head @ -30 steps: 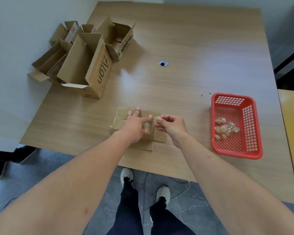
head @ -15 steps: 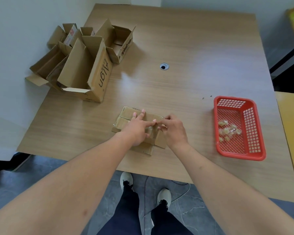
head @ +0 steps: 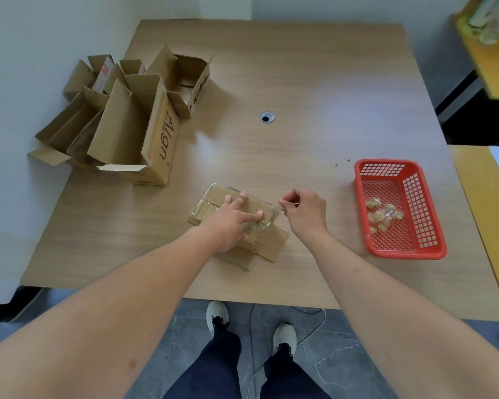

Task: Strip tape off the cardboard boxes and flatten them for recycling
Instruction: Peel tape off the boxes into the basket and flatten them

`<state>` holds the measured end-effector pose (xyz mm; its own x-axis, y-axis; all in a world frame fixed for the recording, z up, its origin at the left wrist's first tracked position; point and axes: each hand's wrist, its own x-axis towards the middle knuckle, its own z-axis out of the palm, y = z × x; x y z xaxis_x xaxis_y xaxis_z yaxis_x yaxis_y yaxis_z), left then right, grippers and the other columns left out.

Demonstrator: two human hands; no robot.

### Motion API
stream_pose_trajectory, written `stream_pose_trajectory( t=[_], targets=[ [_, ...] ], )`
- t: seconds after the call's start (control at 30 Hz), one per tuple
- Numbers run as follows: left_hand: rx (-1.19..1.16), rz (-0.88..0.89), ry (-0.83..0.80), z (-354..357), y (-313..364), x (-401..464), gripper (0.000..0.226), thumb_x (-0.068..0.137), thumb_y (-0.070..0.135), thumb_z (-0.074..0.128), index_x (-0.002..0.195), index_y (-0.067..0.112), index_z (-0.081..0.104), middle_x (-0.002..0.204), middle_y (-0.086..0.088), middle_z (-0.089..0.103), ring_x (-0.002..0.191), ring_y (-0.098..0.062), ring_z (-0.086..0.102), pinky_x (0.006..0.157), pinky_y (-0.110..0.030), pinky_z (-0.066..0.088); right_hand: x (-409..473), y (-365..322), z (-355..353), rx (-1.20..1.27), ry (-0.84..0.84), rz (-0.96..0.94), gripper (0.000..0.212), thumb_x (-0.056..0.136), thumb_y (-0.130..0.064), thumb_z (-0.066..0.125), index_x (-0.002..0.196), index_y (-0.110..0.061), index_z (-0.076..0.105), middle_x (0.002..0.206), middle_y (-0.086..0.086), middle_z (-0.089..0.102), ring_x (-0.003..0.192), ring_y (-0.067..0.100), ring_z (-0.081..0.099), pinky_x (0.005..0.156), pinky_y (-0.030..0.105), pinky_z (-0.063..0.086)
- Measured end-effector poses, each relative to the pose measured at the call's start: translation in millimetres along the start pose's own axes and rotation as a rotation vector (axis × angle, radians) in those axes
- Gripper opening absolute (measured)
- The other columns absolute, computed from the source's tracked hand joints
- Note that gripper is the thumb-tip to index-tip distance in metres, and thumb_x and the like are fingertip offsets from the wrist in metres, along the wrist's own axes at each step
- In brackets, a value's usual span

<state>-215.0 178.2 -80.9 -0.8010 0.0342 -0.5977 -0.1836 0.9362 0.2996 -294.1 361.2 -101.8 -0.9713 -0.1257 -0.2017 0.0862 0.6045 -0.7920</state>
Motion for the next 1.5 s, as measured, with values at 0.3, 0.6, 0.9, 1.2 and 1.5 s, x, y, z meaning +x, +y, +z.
stream_pose_trajectory(
  t=[0.3,0.6,0.9,1.2,1.5],
  targets=[
    [-0.227,-0.050,0.139,-1.0,8.6,5.1,0.048,0.089,0.032,0.074,0.135,0.039,0.062,0.168,0.003,0.015,0.157,-0.027,0.006,0.123,-0.050,0.022,-11.9,-2.7,8.7,-0.121,-0.175,-0.104,0.012,0.092,-0.016,0.075,0.100,-0.013,0.082,0.099,0.003,0.080,0.094,0.018,0.073,0.093,0.033,0.053],
    [-0.312,-0.062,0.250,4.2,11.3,8.2,0.045,0.076,0.030,0.089,0.119,0.033,0.074,0.159,0.006,0.032,0.149,-0.028,0.029,0.119,-0.054,0.028,-9.8,6.8,7.4,0.294,-0.219,0.317,0.015,0.068,-0.008,0.093,0.074,-0.014,0.081,0.082,0.001,0.079,0.091,0.020,0.076,0.091,0.036,0.061],
    [-0.312,0.022,0.230,-0.1,-0.1,20.1,0.048,0.070,0.028,0.093,0.115,0.032,0.076,0.159,0.006,0.033,0.151,-0.025,0.028,0.120,-0.054,0.026,-10.1,6.2,7.1,0.079,-0.183,0.189,0.020,0.077,-0.010,0.088,0.090,-0.025,0.083,0.079,-0.005,0.076,0.076,0.009,0.073,0.076,0.021,0.057],
    [-0.161,0.183,0.153,-6.2,-17.7,17.5,0.052,0.082,0.034,0.084,0.132,0.034,0.067,0.167,0.007,0.019,0.157,-0.022,0.003,0.125,-0.054,0.005,-0.9,9.3,8.7,0.200,-0.140,0.340,0.020,0.075,0.006,0.086,0.076,-0.014,0.081,0.074,0.006,0.077,0.072,0.020,0.076,0.069,0.031,0.063],
    [-0.094,0.332,0.064,-25.0,-30.9,30.2,0.053,0.080,0.024,0.087,0.129,0.031,0.069,0.166,0.005,0.024,0.157,-0.020,0.004,0.125,-0.054,0.001,-2.7,20.4,18.5,0.307,0.036,0.408,0.017,0.072,-0.002,0.083,0.069,-0.018,0.079,0.070,0.007,0.075,0.073,0.025,0.076,0.079,0.042,0.065]
  ],
)
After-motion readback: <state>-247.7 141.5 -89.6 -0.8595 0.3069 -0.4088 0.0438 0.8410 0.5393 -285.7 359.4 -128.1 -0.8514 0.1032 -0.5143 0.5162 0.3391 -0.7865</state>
